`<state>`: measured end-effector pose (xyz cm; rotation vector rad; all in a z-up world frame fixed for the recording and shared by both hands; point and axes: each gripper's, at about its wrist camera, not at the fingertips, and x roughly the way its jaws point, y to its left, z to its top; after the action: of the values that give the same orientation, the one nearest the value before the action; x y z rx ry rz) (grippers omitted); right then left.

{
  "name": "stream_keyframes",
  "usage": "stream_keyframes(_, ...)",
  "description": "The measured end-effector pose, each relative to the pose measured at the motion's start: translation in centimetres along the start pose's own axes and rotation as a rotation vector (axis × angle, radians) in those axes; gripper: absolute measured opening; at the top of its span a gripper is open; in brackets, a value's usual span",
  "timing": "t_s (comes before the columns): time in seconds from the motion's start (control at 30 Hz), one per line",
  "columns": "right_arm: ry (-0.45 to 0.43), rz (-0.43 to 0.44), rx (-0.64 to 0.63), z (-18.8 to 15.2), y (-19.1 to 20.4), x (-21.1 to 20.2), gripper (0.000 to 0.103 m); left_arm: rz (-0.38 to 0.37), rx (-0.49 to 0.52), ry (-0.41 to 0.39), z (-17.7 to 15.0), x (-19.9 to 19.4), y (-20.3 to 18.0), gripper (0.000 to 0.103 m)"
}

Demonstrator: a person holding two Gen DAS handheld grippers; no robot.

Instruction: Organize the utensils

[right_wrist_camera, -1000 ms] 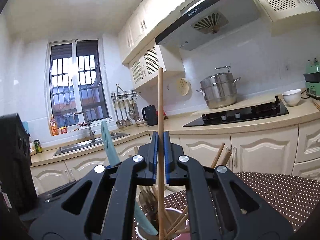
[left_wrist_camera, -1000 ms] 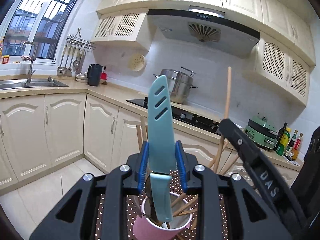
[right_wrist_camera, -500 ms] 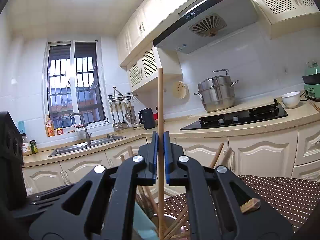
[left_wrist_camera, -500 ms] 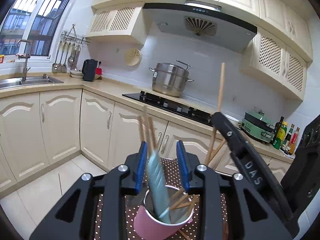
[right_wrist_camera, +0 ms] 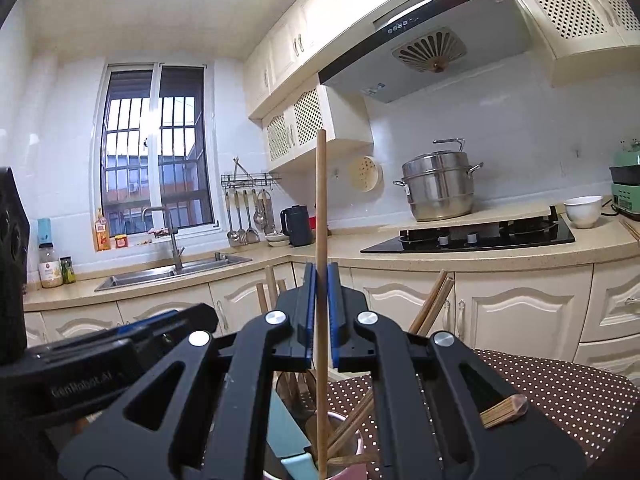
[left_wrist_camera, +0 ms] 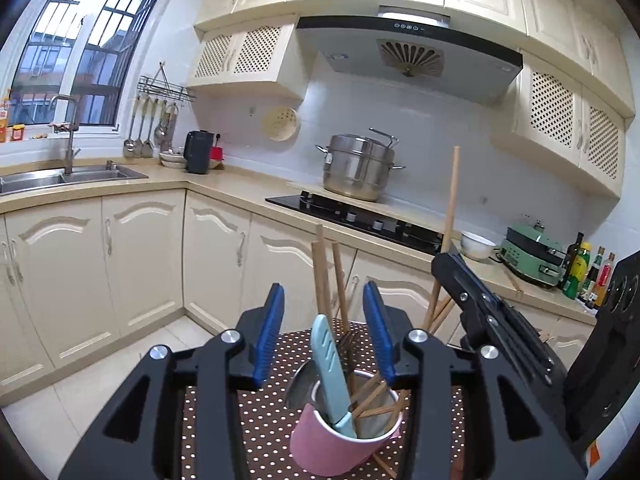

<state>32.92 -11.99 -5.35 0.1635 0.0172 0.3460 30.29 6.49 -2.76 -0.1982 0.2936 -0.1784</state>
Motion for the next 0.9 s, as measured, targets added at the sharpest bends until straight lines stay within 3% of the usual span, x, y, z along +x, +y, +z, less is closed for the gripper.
stream_keyframes(0.33, 0.023, -0.005, -0.028, 0.7, 0.5, -0.8, 0.009, 0.035, 0.014, 0.001, 0.7, -1.3, 0.1, 0.046)
stream_keyframes(0.53, 0.042, -0.003, -0.039, 1.1, 1.2, -1.8, 0.023, 0.042, 0.027, 0.008, 1.1, -2.6, 0.0, 0.048)
stream_keyframes(0.67, 0.033, -0.007, -0.041, 1.9, 1.5, -3.0, 0.046, 0.057, 0.039, 0.018, 1.4, -3.6, -0.4, 0.049)
stream_keyframes(0.9, 0.007, -0.032, -0.058, 3.8, 1.8, -5.9, 0.051, 0.065, 0.049, 0.036, 1.8, -5.8, -1.5, 0.052)
